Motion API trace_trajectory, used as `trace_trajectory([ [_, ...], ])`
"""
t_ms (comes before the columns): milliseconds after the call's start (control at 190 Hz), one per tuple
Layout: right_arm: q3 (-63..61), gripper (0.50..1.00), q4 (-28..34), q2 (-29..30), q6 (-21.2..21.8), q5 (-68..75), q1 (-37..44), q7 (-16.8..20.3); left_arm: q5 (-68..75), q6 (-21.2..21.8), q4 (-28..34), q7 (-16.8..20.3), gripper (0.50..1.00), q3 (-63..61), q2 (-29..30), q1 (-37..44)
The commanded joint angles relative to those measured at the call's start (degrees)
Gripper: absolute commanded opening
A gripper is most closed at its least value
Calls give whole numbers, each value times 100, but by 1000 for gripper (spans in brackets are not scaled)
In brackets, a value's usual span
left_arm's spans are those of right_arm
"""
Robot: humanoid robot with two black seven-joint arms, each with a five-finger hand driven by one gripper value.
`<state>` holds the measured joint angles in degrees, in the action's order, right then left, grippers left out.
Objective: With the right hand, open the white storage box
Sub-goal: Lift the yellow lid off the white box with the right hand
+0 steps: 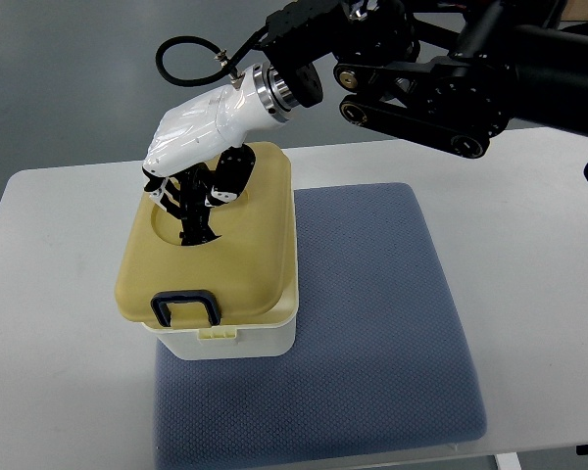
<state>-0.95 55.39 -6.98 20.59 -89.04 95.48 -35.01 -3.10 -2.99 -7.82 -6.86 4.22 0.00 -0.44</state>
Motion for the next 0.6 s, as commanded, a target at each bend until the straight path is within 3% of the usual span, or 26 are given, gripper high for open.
trace_trajectory([
  [0,-125,500,-99,-242,-90,133,-47,1,2,0,0,0,1000,0,0,0],
  [306,-503,500,-134,-981,-239,186,-276,1,2,0,0,0,1000,0,0,0],
  [595,-520,500,-266,-1587,-907,203,-935,1,2,0,0,0,1000,0,0,0],
])
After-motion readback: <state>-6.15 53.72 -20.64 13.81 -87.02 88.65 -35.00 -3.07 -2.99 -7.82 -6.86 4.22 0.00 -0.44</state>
